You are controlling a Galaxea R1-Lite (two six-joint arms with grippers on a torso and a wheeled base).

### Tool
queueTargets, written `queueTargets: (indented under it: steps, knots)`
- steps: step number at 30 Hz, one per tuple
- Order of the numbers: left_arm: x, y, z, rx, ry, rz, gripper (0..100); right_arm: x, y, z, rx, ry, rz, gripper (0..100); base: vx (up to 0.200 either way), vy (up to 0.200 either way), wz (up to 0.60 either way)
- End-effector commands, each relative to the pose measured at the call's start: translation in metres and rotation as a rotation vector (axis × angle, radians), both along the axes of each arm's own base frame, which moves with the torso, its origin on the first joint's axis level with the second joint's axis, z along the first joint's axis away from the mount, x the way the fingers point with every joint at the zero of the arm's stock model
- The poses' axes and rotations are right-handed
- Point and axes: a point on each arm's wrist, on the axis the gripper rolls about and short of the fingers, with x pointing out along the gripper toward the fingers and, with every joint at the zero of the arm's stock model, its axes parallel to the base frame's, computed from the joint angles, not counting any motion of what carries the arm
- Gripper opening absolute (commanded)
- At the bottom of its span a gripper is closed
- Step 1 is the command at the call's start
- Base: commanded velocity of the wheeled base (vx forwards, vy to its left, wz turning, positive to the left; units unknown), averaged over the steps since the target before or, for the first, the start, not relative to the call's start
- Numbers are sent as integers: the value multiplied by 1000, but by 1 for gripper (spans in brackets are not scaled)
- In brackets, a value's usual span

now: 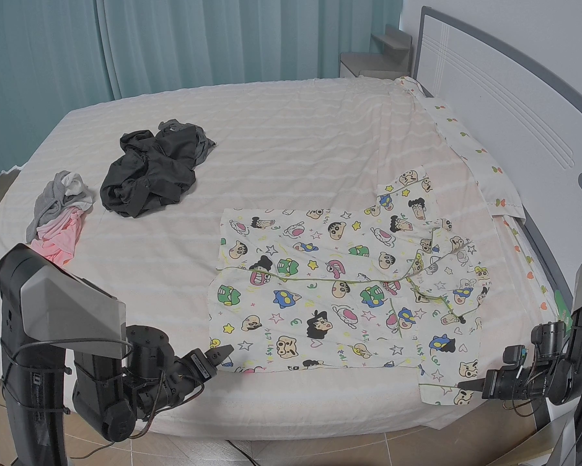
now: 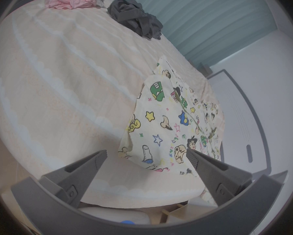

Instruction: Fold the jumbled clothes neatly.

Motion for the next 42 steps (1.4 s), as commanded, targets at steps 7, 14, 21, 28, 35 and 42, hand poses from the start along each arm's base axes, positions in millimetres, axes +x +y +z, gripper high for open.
queueTargets:
  steps: [7,14,21,28,35,42]
  knots:
    - [26,-12,-7,50,-8,30,100,-4,1,0,3,13,2,0,0,0,0]
    - [45,-31,-6,83,-5,39,100,-4,1,1,6,7,8,0,0,0,0]
    - [50,-45,-8,129,26,37,0,-4,1,1,8,9,8,0,0,0,0]
    - [43,-42,-10,146,55,36,0,-4,1,1,6,6,9,0,0,0,0]
    - [28,-33,-6,163,86,37,0,-4,0,1,7,8,6,0,0,0,0]
    - [10,-23,2,171,115,39,0,-7,1,5,4,15,9,0,0,0,0]
